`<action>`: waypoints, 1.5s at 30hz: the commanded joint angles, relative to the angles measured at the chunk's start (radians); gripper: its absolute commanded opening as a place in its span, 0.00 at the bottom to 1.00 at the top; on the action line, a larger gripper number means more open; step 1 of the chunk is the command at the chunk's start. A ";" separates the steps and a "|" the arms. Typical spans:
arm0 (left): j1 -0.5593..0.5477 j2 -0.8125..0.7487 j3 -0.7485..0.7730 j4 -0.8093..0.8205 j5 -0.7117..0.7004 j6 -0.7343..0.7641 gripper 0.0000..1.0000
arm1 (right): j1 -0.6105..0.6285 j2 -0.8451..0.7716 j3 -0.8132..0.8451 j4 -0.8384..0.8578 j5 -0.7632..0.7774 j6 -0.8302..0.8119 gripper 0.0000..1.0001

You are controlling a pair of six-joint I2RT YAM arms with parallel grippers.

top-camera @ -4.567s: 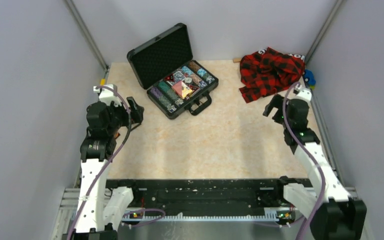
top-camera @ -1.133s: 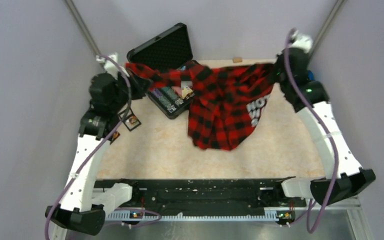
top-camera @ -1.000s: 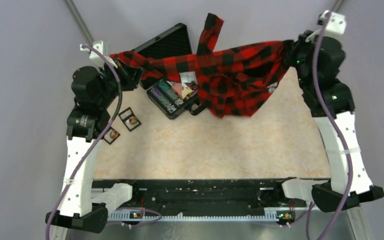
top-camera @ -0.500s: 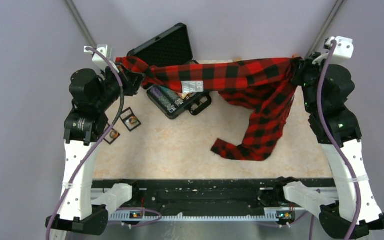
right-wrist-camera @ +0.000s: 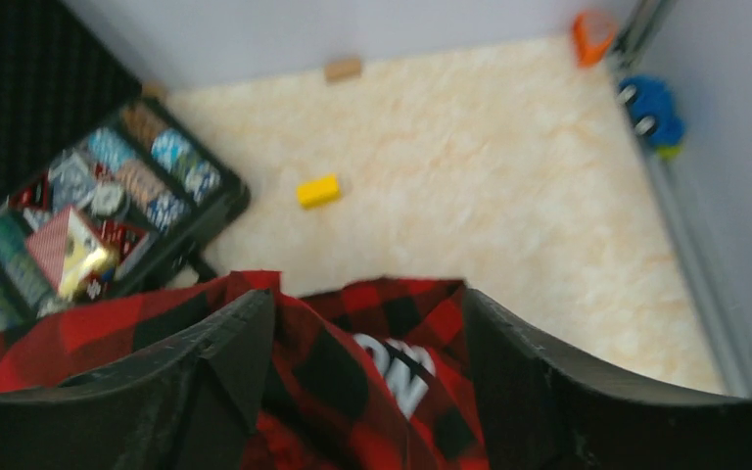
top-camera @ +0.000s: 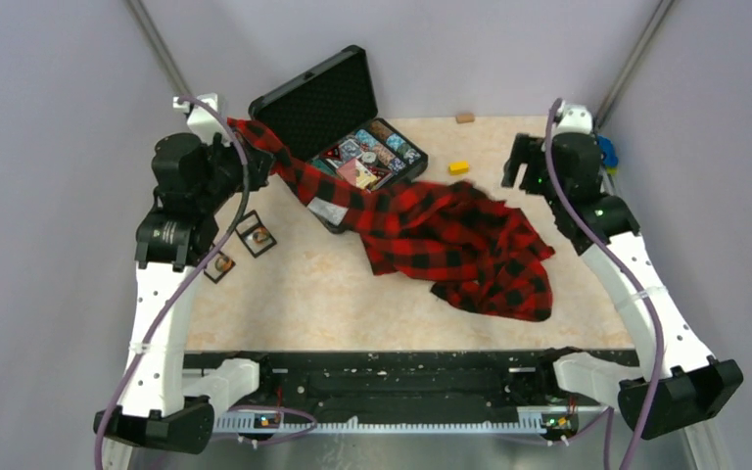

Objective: Pin the brooch onto the clothing

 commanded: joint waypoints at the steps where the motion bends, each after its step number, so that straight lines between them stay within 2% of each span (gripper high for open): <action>1: 0.008 0.040 -0.041 -0.005 -0.120 0.038 0.00 | 0.022 -0.046 -0.145 -0.078 -0.158 0.096 0.80; 6: 0.008 0.010 -0.165 0.078 -0.171 0.044 0.00 | 0.220 -0.109 -0.332 -0.122 -0.054 0.193 0.81; 10: 0.008 -0.004 -0.253 0.139 -0.203 0.058 0.00 | 0.339 -0.129 -0.477 -0.076 -0.033 0.309 0.81; 15: 0.008 0.017 -0.280 0.144 -0.203 0.088 0.00 | 0.382 -0.086 -0.562 -0.015 -0.006 0.345 0.79; 21: 0.008 0.021 -0.293 0.151 -0.232 0.090 0.00 | 0.382 0.007 -0.544 0.126 0.053 0.265 0.75; 25: 0.008 0.021 -0.289 0.154 -0.219 0.082 0.00 | 0.382 0.132 -0.538 0.231 0.102 0.217 0.75; 27: 0.008 0.019 -0.283 0.152 -0.218 0.080 0.00 | 0.382 0.203 -0.509 0.249 0.137 0.204 0.65; 31: 0.012 0.023 -0.237 0.127 -0.219 0.073 0.00 | 0.381 0.256 -0.390 0.196 0.192 0.164 0.31; 36: 0.082 0.060 -0.054 0.080 -0.063 0.011 0.00 | 0.376 0.205 -0.127 0.027 0.359 0.045 0.00; 41: 0.258 0.107 0.165 0.077 0.104 -0.098 0.00 | 0.300 0.096 0.139 -0.035 0.426 -0.100 0.00; 45: 0.378 0.142 0.297 0.071 0.201 -0.165 0.00 | 0.277 -0.015 0.295 0.011 0.434 -0.209 0.00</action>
